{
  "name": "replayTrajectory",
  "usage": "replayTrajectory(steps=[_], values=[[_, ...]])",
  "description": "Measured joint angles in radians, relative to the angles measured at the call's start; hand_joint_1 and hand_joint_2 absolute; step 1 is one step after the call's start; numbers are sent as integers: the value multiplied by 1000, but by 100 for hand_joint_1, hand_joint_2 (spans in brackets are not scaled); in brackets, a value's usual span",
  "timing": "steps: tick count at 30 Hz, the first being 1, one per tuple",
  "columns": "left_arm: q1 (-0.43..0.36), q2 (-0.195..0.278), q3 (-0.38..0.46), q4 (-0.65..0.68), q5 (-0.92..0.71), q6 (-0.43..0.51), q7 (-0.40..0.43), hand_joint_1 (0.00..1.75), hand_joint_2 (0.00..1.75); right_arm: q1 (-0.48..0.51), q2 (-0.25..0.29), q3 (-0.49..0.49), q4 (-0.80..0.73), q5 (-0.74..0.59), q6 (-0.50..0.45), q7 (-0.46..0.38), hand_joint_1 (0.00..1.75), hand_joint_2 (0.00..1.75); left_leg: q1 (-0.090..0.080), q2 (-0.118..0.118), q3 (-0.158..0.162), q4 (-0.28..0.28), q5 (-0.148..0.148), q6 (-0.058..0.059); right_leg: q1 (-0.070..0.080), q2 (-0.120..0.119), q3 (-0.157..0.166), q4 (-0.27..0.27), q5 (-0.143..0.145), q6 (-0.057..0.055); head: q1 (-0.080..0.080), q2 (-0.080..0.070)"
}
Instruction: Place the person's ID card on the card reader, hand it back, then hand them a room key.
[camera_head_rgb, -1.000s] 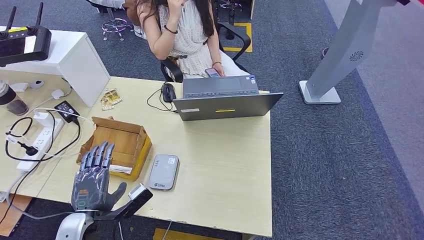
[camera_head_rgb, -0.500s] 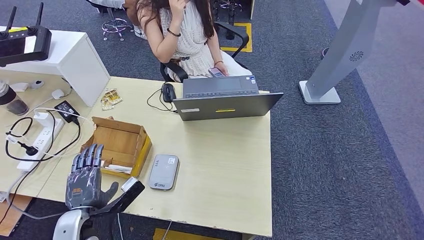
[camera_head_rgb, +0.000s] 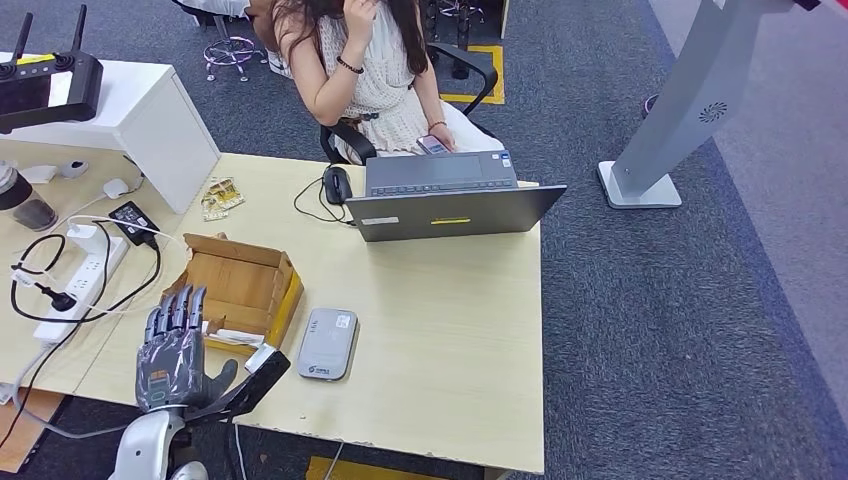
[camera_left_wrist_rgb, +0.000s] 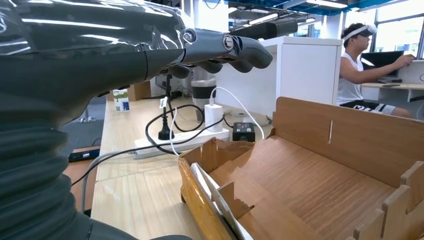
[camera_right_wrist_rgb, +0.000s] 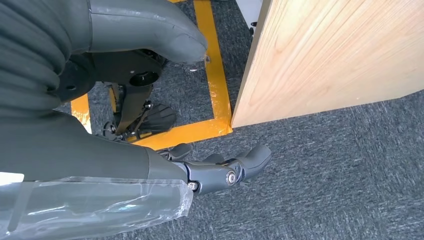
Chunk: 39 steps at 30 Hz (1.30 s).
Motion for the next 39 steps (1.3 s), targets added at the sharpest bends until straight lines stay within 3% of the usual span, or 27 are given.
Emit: replayTrajectory(steps=[10, 26, 37, 39], values=[[-28, -29, 0, 15, -22, -7, 18, 0, 175, -2, 0, 0, 0, 10, 0, 8, 0, 175, 0, 0, 0, 0, 0, 0, 0, 0, 0, 0, 0, 0, 0, 0], [-42, -30, 6, 59, -11, -17, 36, 0, 175, -4, 0, 0, 0, 20, 0, 14, 0, 175, 0, 0, 0, 0, 0, 0, 0, 0, 0, 0, 0, 0, 0, 0], [-62, -27, 54, 125, -8, -4, 41, 0, 175, -8, 0, 0, 0, 37, 1, 21, 0, 175, 0, 0, 0, 0, 0, 0, 0, 0, 0, 0, 0, 0, 0, 0], [-62, -27, 55, 129, -9, -3, 40, 16, 175, -8, 0, 0, 0, 37, 1, 21, 0, 175, 0, 0, 0, 0, 0, 0, 0, 0, 0, 0, 0, 0, 0, 0]])
